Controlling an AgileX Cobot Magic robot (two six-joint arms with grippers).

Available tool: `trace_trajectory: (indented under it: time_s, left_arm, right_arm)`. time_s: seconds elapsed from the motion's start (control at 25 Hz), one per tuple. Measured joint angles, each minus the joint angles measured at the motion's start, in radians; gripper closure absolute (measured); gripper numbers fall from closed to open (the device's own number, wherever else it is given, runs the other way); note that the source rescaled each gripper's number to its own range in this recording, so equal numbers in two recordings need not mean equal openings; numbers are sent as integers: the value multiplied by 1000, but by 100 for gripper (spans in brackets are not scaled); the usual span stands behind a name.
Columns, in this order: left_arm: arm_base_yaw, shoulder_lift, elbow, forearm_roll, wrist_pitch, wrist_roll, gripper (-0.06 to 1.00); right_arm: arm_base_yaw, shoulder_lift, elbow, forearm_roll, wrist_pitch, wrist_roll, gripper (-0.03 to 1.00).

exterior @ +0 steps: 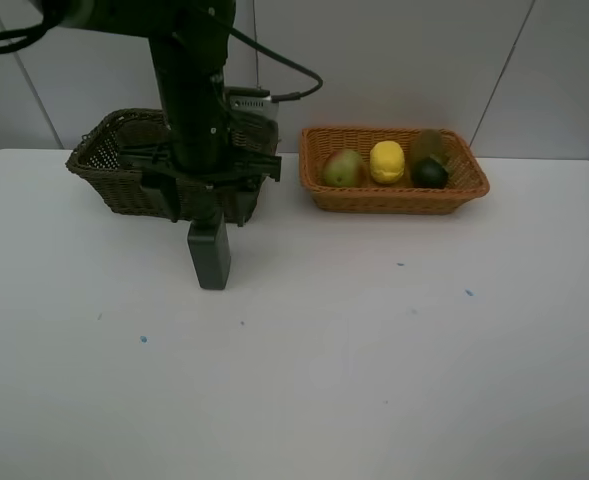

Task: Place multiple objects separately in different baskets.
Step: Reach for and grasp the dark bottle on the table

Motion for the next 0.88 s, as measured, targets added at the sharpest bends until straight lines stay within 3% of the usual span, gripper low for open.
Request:
trace_trajectory:
  time_s: [0.52, 0.88]
  left_arm:
    - [0, 77, 1, 6, -25, -1, 2]
    - [11, 83, 71, 9, -67, -1, 2]
  right_arm:
    - [0, 0, 0, 0, 0, 0, -2]
    - [0, 0, 0, 0, 0, 0, -2]
